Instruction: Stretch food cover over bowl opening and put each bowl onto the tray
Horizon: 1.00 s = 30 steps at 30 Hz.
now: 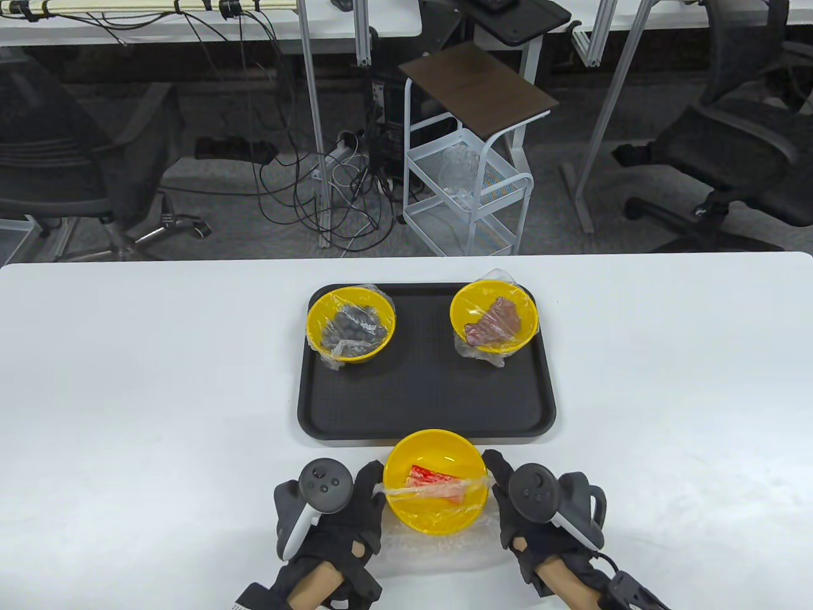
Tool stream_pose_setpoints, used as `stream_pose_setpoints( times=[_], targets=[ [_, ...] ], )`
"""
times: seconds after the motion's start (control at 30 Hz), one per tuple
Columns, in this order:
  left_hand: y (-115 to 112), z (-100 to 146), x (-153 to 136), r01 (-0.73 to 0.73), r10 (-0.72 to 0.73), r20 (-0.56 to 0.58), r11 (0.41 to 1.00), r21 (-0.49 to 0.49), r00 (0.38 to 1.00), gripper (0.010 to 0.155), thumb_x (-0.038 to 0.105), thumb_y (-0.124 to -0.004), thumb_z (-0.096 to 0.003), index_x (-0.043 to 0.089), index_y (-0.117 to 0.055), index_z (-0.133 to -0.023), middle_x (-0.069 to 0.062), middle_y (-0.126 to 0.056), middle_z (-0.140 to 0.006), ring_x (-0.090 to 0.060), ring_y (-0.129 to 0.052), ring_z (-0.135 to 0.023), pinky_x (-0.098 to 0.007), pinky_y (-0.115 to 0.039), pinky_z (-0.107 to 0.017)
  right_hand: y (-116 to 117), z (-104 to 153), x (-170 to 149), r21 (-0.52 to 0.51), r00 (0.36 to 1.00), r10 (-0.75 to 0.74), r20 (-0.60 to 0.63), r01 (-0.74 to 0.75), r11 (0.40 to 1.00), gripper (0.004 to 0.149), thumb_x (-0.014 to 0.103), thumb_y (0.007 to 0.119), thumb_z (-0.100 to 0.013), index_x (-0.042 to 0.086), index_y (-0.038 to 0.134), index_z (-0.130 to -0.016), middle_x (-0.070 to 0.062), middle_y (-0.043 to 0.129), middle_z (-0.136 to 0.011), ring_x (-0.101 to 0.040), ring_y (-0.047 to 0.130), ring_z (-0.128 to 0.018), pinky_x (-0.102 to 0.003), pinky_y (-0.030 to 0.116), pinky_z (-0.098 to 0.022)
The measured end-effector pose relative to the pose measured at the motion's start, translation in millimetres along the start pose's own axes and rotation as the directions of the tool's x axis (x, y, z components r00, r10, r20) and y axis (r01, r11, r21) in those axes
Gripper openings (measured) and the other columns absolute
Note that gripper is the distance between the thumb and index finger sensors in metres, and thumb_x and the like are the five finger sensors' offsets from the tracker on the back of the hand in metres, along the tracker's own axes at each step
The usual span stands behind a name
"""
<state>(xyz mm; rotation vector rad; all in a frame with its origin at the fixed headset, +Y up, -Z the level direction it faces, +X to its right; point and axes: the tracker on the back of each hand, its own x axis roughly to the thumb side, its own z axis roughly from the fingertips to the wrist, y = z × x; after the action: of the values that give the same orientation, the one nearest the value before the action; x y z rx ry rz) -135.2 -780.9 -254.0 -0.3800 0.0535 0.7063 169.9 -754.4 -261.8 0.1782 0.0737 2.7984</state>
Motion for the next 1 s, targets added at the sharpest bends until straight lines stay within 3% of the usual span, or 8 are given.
stream_pose_setpoints(
  times=[0.2,0.6,0.9,1.0],
  targets=[
    [4.9,-7.8,-2.1,-0.039,0.039,-0.015,0.999,-0.029,0.999,0.057,0.04,-0.076,-0.0506,0.044,-0.065,-0.106,0.002,-0.1,-0.055,-0.022,-0.108,-0.024,-0.038,-0.096,-0.02,0.4,-10.7,-6.9,0.038,0.991,-0.132,-0.028,0.133,0.99,0.055,0.031,0.076,-0.048,0.031,0.069,-0.103,-0.001,0.104,-0.056,-0.027,0.109,-0.032,-0.037,0.092,-0.02],
    [12.6,-23.8,3.5,-0.043,0.042,-0.043,0.999,-0.026,0.998,0.045,0.04,-0.074,-0.0512,0.042,-0.083,-0.096,0.001,-0.1,-0.058,-0.025,-0.109,-0.028,-0.04,-0.096,-0.023,2.1,-24.7,-9.4,0.077,0.974,-0.223,-0.043,0.226,0.971,0.055,0.029,0.078,-0.047,0.031,0.071,-0.102,-0.004,0.104,-0.062,-0.029,0.108,-0.036,-0.038,0.092,-0.023],
    [16.3,-45.0,7.8,-0.089,0.075,-0.084,0.981,-0.175,0.994,0.043,0.037,-0.074,-0.0511,0.038,-0.087,-0.092,-0.002,-0.099,-0.064,-0.029,-0.108,-0.035,-0.044,-0.095,-0.029,6.2,-36.2,-16.4,0.179,0.929,-0.357,-0.1,0.37,0.912,0.048,0.029,0.077,-0.047,0.026,0.084,-0.094,-0.005,0.103,-0.066,-0.029,0.108,-0.038,-0.037,0.092,-0.023],
    [15.6,-51.9,8.6,-0.121,0.097,-0.108,0.963,-0.239,0.989,0.044,0.035,-0.072,-0.0521,0.029,-0.084,-0.094,-0.003,-0.098,-0.067,-0.031,-0.108,-0.038,-0.045,-0.094,-0.031,8.4,-43.1,-19.9,0.246,0.904,-0.41,-0.123,0.428,0.87,0.047,0.028,0.077,-0.047,0.022,0.084,-0.093,-0.005,0.103,-0.065,-0.03,0.108,-0.038,-0.038,0.092,-0.023]
  ],
)
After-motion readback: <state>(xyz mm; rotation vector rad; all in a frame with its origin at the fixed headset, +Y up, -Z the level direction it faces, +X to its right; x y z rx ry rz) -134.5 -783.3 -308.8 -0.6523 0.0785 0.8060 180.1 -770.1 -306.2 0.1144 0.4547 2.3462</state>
